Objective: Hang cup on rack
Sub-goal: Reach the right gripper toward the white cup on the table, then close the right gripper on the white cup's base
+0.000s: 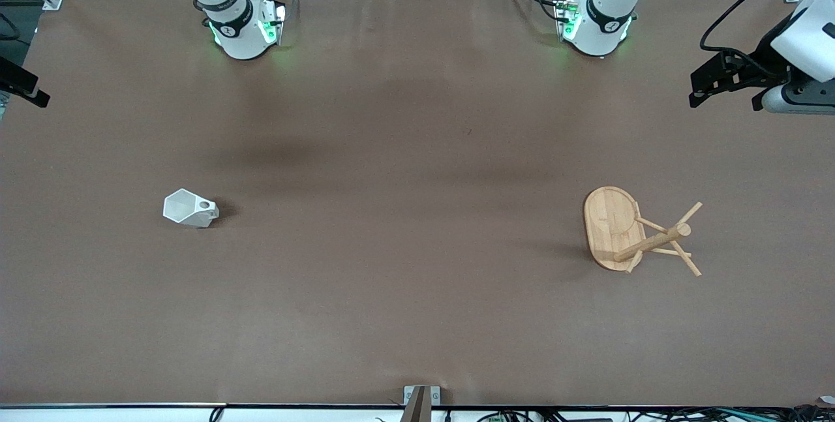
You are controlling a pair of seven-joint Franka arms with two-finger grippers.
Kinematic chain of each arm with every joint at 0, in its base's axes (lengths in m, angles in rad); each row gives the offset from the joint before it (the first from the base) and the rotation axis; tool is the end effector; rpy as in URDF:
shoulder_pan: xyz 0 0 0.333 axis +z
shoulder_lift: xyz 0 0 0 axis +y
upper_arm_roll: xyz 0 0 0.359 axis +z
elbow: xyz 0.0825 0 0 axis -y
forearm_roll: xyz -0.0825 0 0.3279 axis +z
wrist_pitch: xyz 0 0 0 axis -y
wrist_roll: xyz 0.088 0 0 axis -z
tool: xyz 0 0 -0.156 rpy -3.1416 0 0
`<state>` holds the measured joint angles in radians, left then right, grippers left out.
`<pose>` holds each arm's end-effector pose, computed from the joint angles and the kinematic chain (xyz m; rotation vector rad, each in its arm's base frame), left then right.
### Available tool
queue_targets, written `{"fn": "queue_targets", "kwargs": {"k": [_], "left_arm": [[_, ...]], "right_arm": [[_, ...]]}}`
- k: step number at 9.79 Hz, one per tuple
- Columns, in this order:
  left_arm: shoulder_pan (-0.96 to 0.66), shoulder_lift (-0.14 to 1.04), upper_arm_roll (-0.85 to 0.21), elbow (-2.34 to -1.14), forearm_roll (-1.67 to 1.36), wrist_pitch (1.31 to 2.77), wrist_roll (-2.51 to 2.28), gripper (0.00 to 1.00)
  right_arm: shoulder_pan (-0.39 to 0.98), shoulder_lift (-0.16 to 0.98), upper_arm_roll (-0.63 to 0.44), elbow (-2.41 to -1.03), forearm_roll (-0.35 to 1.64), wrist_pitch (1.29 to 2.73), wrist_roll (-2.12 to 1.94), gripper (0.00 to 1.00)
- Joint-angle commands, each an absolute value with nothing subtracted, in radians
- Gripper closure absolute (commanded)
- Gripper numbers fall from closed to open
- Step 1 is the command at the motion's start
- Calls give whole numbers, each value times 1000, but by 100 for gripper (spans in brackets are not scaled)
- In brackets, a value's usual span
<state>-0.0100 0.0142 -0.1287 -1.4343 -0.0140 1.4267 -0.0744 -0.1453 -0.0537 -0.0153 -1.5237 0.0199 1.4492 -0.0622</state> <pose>0.4826 -0.0691 0.6549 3.1264 -0.1035 -0.0363 0.4603 -0.0715 0.6532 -3.1151 0.1499 0.0287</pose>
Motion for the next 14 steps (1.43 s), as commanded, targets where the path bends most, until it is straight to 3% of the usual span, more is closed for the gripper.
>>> {"fn": "queue_targets", "kwargs": {"k": [1,5,8,14], "left_arm": [[9,23,-140,-1443,6,1408,-71,1],[11,26,-140,-1445,6,1408,-71,1],[11,28,-140,-1447,8,1410,-71,1],[11,32,-140,-1450,8,1414,-72,1]], "right_arm": [[-149,-58,-8,-1523,2,1448,-54,0],[-149,-54,-9,-1525,3,1456,-66,0],[-129,52,-8,-1537,3,1482,-71,0],[-141,239,-8,-1871,17,2048,-271,0]]}}
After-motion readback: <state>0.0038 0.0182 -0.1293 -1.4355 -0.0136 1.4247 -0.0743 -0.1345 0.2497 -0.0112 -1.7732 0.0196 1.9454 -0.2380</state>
